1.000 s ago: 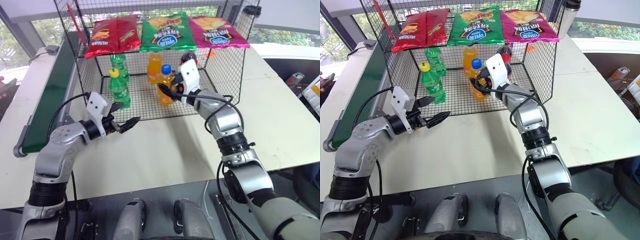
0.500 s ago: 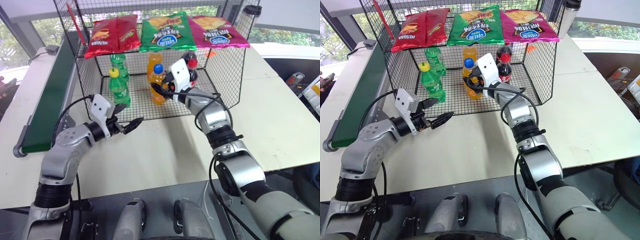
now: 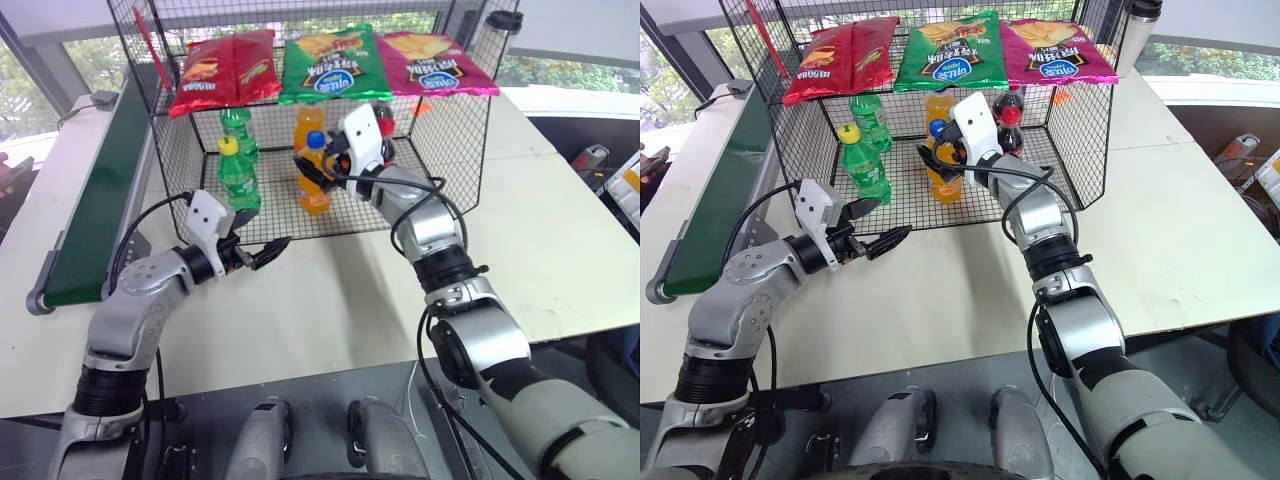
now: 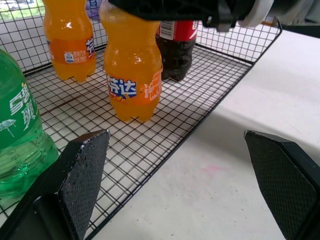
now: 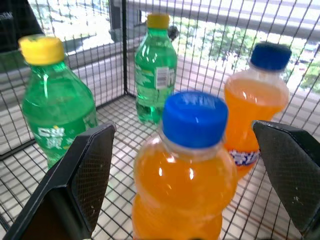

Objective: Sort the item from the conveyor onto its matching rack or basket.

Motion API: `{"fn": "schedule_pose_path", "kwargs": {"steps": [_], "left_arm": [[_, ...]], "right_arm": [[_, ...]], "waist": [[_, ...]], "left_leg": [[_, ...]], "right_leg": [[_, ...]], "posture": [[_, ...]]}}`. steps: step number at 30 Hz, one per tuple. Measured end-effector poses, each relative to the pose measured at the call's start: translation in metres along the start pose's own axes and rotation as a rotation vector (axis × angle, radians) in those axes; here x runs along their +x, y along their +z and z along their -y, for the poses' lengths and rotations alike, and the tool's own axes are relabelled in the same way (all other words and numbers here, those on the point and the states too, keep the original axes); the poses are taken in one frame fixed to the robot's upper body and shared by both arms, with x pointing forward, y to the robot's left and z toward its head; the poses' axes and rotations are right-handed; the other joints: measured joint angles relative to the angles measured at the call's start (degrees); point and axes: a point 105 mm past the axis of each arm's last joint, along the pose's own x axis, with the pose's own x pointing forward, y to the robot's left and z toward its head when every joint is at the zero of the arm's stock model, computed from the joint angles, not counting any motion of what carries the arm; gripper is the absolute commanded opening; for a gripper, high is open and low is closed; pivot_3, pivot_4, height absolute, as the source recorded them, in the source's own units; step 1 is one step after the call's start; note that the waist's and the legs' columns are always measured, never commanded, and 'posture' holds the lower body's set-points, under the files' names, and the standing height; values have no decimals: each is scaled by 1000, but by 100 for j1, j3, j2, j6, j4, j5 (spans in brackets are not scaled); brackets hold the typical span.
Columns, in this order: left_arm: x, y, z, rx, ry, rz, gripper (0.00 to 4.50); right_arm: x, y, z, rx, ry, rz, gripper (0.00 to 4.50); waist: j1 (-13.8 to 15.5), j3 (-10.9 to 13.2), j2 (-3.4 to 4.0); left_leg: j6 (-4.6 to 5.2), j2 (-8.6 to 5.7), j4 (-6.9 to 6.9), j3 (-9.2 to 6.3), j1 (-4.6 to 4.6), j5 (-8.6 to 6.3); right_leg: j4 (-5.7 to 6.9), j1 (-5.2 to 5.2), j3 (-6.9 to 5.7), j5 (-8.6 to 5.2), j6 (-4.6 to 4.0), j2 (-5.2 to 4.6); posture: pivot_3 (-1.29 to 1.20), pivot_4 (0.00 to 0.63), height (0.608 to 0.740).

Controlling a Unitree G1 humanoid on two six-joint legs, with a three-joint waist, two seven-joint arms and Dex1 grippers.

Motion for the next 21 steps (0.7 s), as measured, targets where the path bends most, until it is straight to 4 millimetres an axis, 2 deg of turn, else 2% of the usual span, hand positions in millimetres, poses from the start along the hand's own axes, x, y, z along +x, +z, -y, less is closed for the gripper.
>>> {"fn": "schedule_pose_path", "kwargs": {"steps": [6,13,16,21], "left_arm": [[1,-2,1,-9,3,2,4500],[-3,-10,-1,-13,59,-20,4500],[-3,-14,-3,-15,108,-19,4500],[-6,-18,-13,13,206,-25,4500]], "right_arm": [[-21,-4,6,-54,-5,-27,4469],[-63,-19,0,-92,8,-102,4469],[-81,-30,-13,-43,19,-136,4469],[-108,-64,-28,71,2,-229,4469]], "waist": [[9,0,0],[6,0,0],[17,-1,-2],[21,-1,-2]], "left_leg": [[0,0,0,0,0,0],[1,1,0,0,2,0],[1,2,0,-1,3,0],[1,0,4,0,11,0]], "right_leg": [[-1,1,0,0,0,-1],[1,2,0,0,0,-1],[0,3,0,0,0,-1],[0,13,0,0,0,-2]], "posture": [[0,150,739],[0,150,739],[0,150,739],[0,150,739]]}}
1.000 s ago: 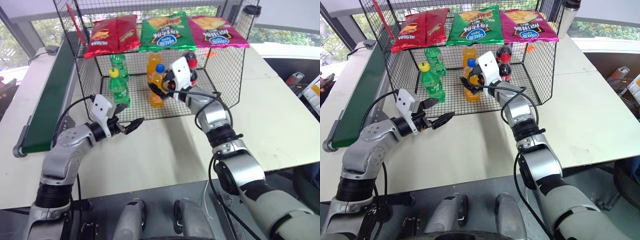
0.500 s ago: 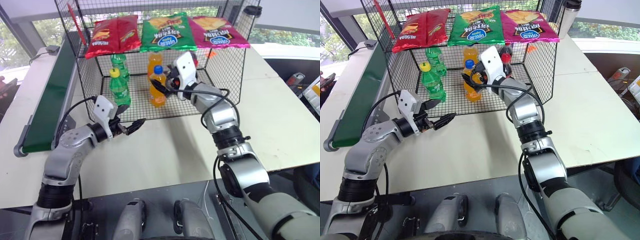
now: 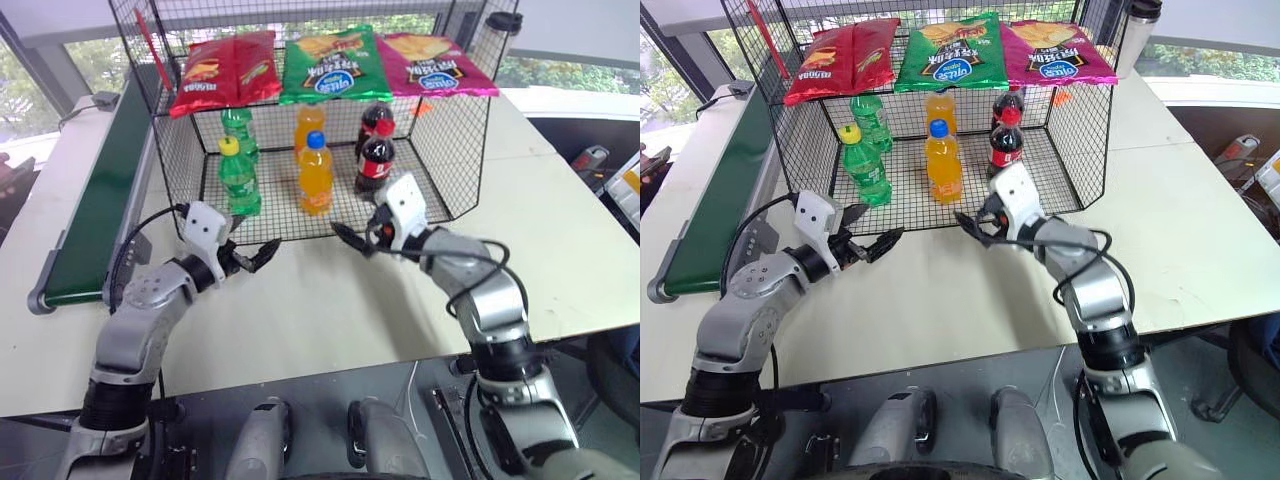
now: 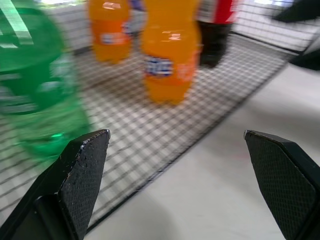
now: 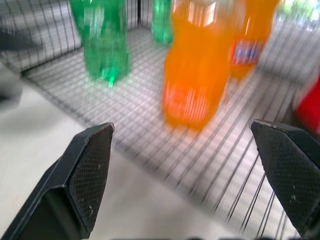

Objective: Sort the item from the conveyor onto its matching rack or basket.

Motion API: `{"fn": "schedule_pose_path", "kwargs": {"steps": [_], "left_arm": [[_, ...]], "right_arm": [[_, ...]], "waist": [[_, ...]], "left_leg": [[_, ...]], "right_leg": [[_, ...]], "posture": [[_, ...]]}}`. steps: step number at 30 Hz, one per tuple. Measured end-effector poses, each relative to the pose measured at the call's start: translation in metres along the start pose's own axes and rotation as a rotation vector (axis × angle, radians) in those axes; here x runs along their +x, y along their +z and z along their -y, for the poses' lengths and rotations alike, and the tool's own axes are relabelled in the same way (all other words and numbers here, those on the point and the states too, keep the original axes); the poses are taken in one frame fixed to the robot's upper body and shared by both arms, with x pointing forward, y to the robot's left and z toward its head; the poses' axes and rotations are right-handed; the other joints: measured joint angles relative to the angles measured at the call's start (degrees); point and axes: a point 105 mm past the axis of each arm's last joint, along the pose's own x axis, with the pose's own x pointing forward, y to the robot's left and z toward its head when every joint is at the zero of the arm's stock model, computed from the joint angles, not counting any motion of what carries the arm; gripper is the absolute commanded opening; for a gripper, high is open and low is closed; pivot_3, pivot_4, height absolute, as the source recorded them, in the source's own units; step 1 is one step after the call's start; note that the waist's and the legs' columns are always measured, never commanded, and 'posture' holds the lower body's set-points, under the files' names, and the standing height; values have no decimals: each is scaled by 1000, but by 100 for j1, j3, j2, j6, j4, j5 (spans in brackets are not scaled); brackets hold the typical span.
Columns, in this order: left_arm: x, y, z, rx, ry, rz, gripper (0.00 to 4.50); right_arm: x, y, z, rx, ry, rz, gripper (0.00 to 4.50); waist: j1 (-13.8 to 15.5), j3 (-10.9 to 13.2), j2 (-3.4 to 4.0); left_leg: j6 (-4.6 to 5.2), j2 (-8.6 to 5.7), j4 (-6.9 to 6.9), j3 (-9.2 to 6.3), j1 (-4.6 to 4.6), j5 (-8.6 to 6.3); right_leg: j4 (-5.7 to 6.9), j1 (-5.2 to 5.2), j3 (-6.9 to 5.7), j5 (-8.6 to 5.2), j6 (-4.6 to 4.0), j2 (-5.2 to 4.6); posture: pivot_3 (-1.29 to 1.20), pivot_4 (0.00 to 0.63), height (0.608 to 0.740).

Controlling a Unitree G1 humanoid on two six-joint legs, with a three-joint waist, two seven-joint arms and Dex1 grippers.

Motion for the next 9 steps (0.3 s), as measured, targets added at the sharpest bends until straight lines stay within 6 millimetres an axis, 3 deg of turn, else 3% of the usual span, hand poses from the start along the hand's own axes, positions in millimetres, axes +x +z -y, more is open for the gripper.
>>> {"fn": "schedule_pose_path", "kwargs": {"steps": [9], "left_arm": [[-7,-18,2,-33,54,-42,4500]], "right_arm": [[-23,-10,-6,113,9,-9,4469]], "waist": [[1,0,0]], "left_leg": [[1,2,-5,-1,19,0]], "right_leg": [[-3,17,0,-1,0,1]], "posture": [[0,150,739]]}}
